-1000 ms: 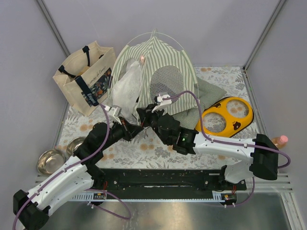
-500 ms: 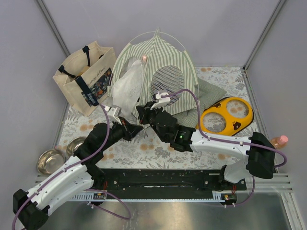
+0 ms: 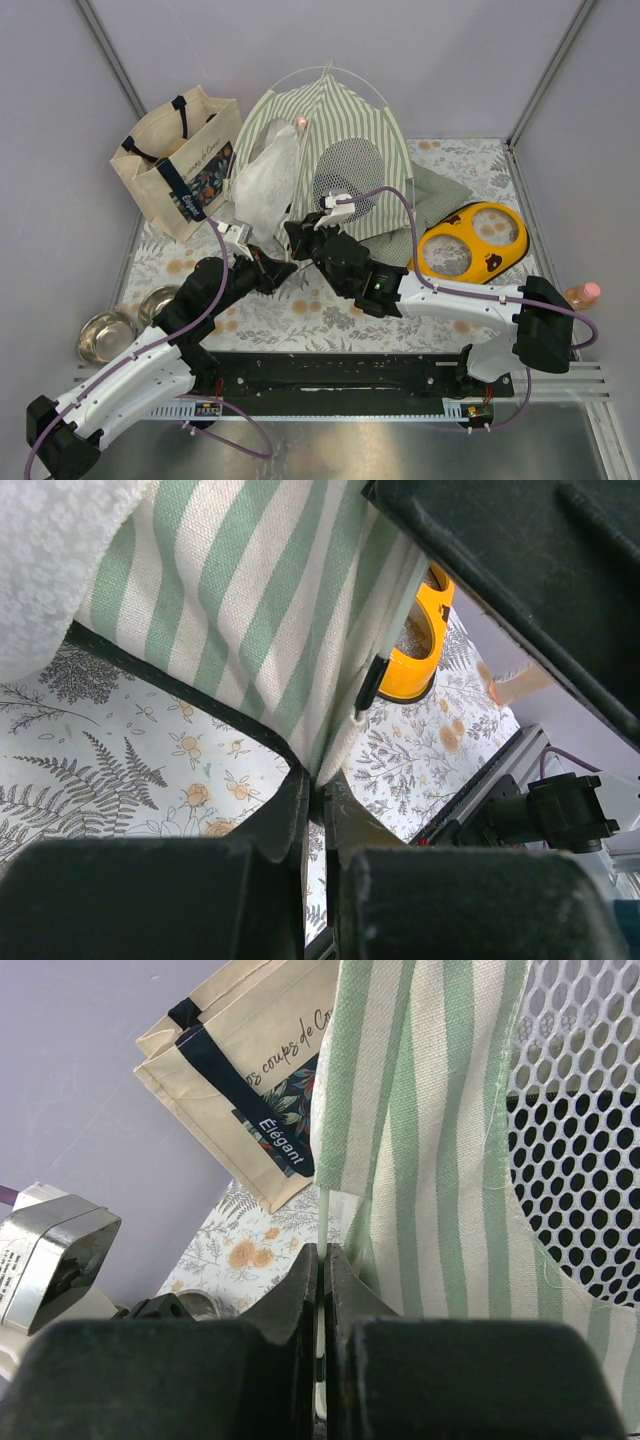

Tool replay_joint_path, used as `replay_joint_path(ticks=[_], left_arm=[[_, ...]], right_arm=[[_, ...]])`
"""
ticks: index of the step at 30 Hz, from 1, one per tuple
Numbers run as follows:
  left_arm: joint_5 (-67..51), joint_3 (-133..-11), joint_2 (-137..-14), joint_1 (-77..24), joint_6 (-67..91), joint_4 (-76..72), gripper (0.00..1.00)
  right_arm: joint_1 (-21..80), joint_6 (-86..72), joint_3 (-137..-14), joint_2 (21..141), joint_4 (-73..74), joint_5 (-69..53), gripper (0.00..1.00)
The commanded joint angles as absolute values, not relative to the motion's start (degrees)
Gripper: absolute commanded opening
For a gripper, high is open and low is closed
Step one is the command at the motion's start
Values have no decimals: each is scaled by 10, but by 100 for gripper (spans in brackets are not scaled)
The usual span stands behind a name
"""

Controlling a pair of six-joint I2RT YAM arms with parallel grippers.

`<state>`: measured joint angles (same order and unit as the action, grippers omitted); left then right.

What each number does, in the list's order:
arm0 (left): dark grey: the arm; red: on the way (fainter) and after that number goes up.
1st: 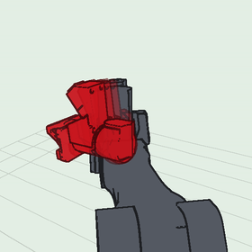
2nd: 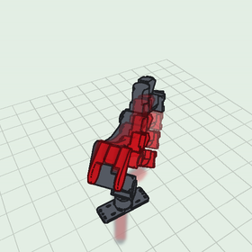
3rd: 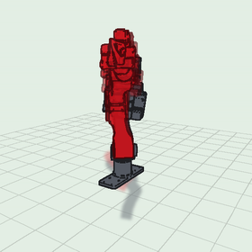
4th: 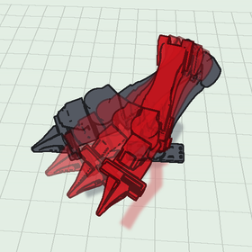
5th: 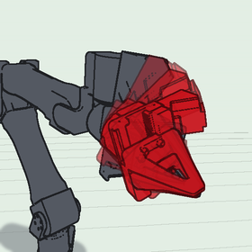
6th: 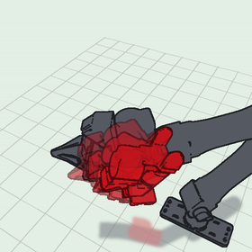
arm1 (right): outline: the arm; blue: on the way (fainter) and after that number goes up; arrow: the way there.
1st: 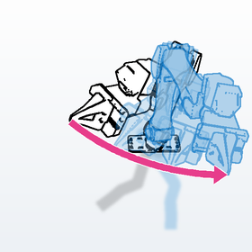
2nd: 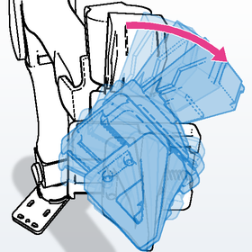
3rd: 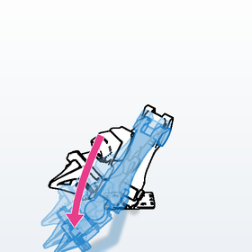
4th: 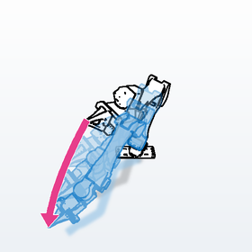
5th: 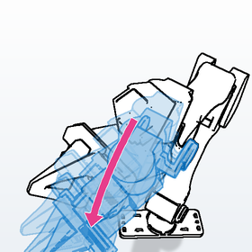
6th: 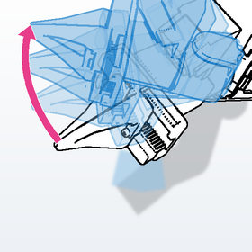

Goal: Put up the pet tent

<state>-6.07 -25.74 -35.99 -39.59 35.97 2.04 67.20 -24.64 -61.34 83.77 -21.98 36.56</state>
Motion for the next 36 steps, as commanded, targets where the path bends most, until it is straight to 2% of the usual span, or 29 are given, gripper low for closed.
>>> replay_joint_path(ticks=[1,13,25,36], left_arm=[[-115,-243,-356,-412,348,169,0],[-101,-257,-356,-412,348,171,0],[-140,-300,-422,-413,343,100,0],[-153,-307,-381,-413,336,127,0]], right_arm=[[630,-241,-630,809,-338,461,0],[630,-256,-591,802,-315,452,0],[641,-267,-565,795,-296,316,0],[642,-230,-549,805,-265,397,0]])
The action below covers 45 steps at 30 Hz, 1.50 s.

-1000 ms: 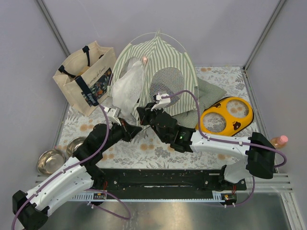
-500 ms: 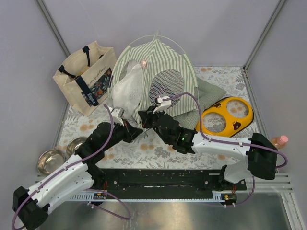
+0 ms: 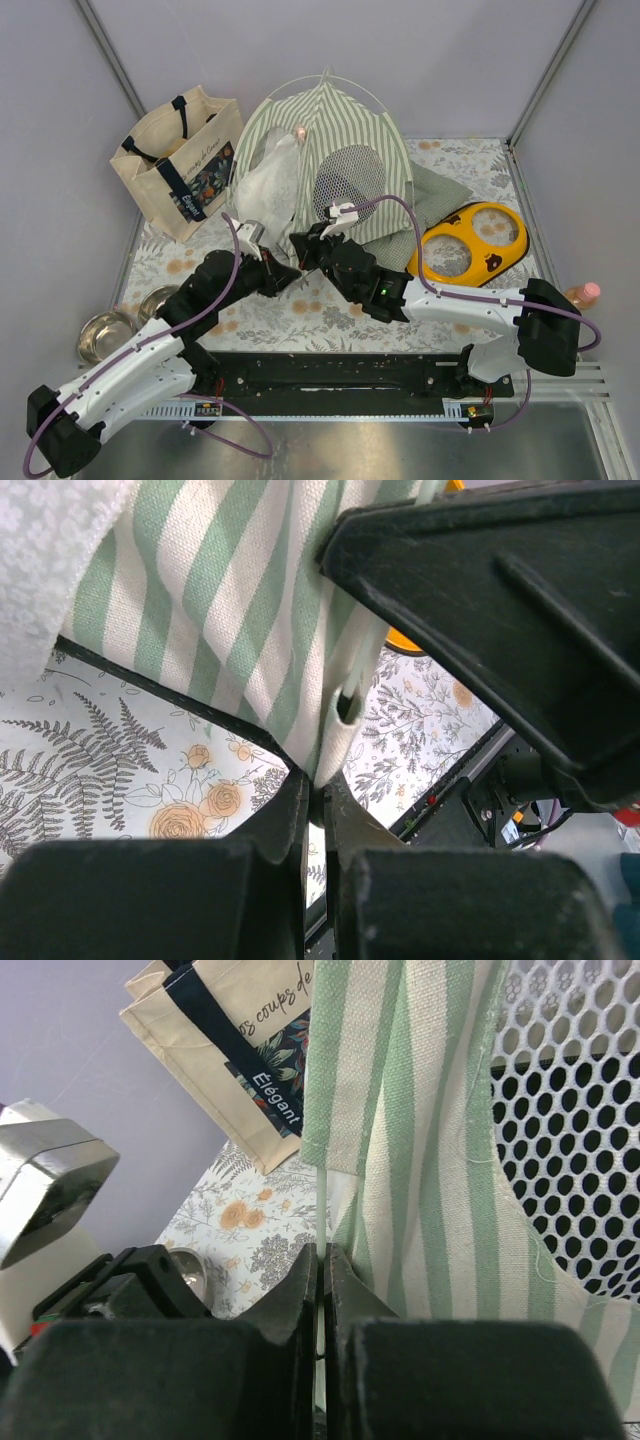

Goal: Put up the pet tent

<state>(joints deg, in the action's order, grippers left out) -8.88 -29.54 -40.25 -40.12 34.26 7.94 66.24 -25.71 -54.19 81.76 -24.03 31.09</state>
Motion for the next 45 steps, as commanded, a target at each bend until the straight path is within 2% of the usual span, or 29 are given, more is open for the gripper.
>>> replay_joint_path(ticks=[1,8,12,21,22,23,24,26,27,29,33,35,36,38,41,45], left_arm=[[-153,-306,-376,-413,337,127,0],[-136,-319,-373,-411,341,124,0],[-141,-334,-395,-412,343,106,0],[-135,-357,-382,-411,326,139,0],[-128,-360,-373,-411,322,150,3],[-127,-364,-358,-411,318,159,11],[-131,-367,-345,-412,310,163,20],[-128,-382,-321,-411,297,177,48],[-121,-392,-308,-412,287,187,61],[-100,-415,-287,-411,260,209,73],[-2,-455,-262,-411,223,255,93],[65,-469,-258,-411,214,270,99],[86,-473,-258,-411,213,273,99],[126,-480,-265,-411,208,277,99],[161,-490,-291,-411,207,277,99],[185,-511,-326,-411,198,278,99]], right_arm=[[642,-226,-552,807,-264,396,0],[649,-212,-566,800,-228,288,0],[673,-194,-555,795,-208,268,0],[676,-238,-505,773,-151,348,0],[676,-237,-500,769,-142,342,0],[676,-238,-497,765,-132,338,0],[676,-239,-493,762,-121,328,0],[676,-238,-483,755,-92,308,0],[676,-238,-474,752,-79,301,2],[676,-250,-447,733,-55,288,9],[677,-287,-397,659,19,286,47],[676,-311,-382,606,70,309,67],[676,-322,-378,576,92,324,76],[676,-336,-377,521,127,348,89],[676,-311,-389,462,134,351,94],[676,-247,-492,511,147,347,93]])
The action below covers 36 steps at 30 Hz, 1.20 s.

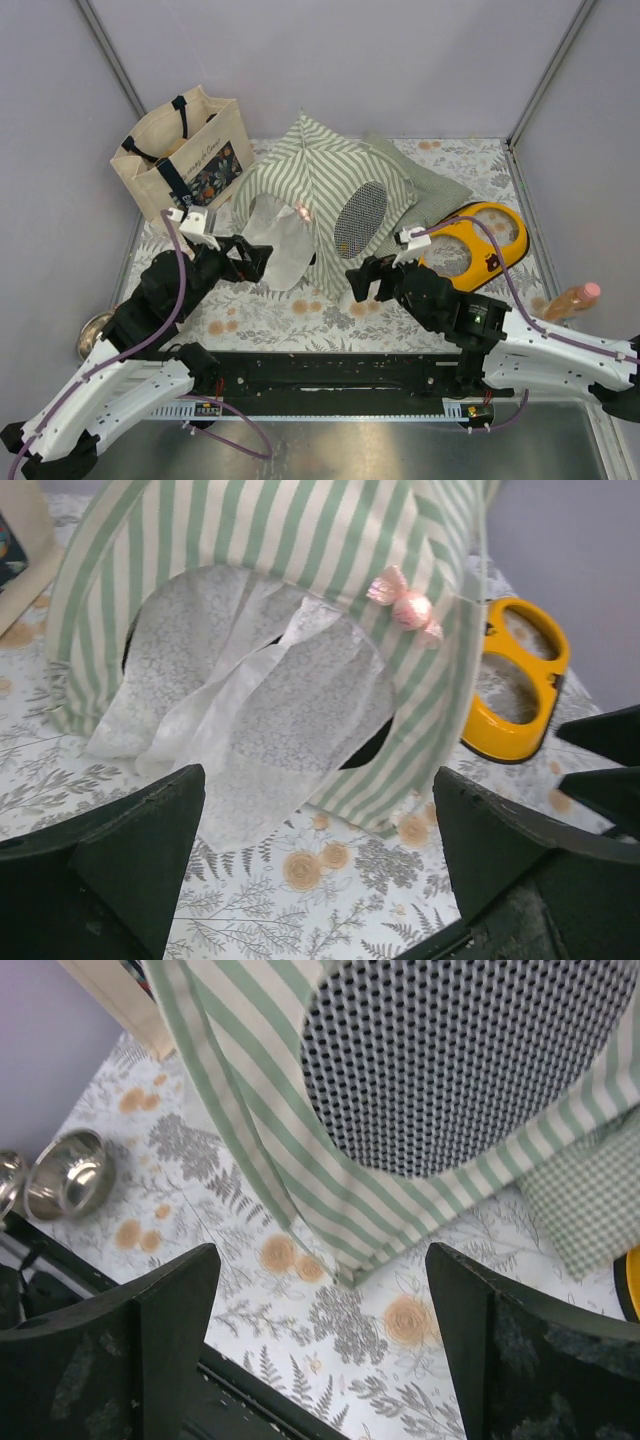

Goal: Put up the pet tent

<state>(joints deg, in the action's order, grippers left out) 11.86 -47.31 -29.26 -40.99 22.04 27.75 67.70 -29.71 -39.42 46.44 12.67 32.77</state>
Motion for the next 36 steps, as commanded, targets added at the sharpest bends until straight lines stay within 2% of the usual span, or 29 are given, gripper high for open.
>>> replay_joint_path(ticks=[1,7,10,11,12,15,16,17,18,19,27,30,34,35,36], left_arm=[[192,-518,-334,-410,195,279,99],[278,-577,-399,-409,182,320,99],[301,-612,-432,-403,181,341,99],[301,-621,-440,-399,185,345,99],[298,-633,-450,-396,188,351,99],[287,-647,-470,-381,187,349,99],[282,-650,-478,-374,191,349,99],[276,-652,-482,-366,196,349,99],[265,-655,-488,-356,206,348,99],[252,-656,-492,-345,212,349,99],[161,-646,-511,-280,210,322,99],[121,-621,-512,-265,213,291,99],[52,-591,-529,-257,214,245,99],[37,-582,-533,-257,208,228,99],[27,-576,-541,-256,203,218,99]], right_arm=[[676,-230,-523,536,149,346,93],[676,-160,-668,687,146,384,88],[671,-135,-716,753,150,421,81],[668,-129,-728,773,157,424,74],[665,-125,-737,789,163,433,60],[652,-111,-737,804,163,440,27],[647,-104,-737,802,163,431,18],[638,-95,-734,795,163,414,15],[630,-83,-729,783,158,399,4],[621,-72,-723,773,156,381,0],[514,32,-645,649,74,158,0],[447,30,-627,635,38,53,0],[396,20,-607,663,21,8,0],[396,18,-605,663,28,23,3],[395,16,-600,659,38,30,20]])
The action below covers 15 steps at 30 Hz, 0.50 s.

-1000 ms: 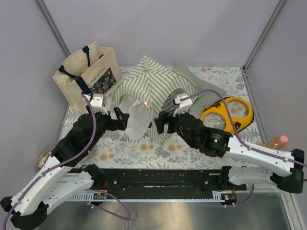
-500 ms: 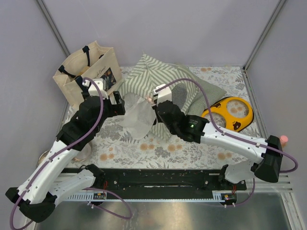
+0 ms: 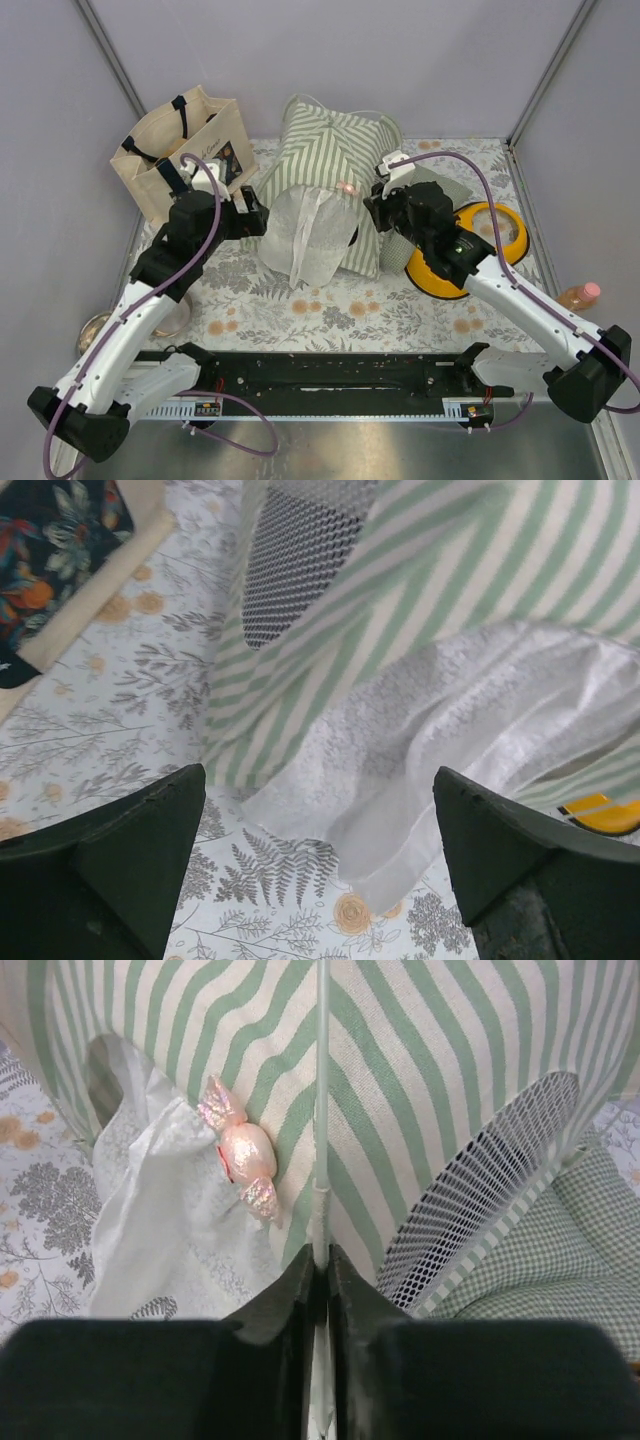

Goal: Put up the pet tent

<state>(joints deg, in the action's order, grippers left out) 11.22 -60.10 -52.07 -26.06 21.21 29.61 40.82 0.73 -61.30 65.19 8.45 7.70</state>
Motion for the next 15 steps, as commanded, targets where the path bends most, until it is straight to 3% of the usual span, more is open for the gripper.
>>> replay_joint_path(ticks=[1,4,6,10,15], left_arm=[[17,-576,-547,-255,198,214,99],[26,-584,-576,-253,186,218,98],[58,-591,-592,-251,175,229,97],[86,-594,-603,-236,191,252,91],[11,-530,-570,-232,242,215,86]], right_arm=[[395,11,-600,650,47,32,42],[395,-23,-617,620,88,39,72],[396,-39,-641,610,125,33,79],[396,-84,-653,601,153,-48,79],[446,-110,-587,621,100,-84,67]])
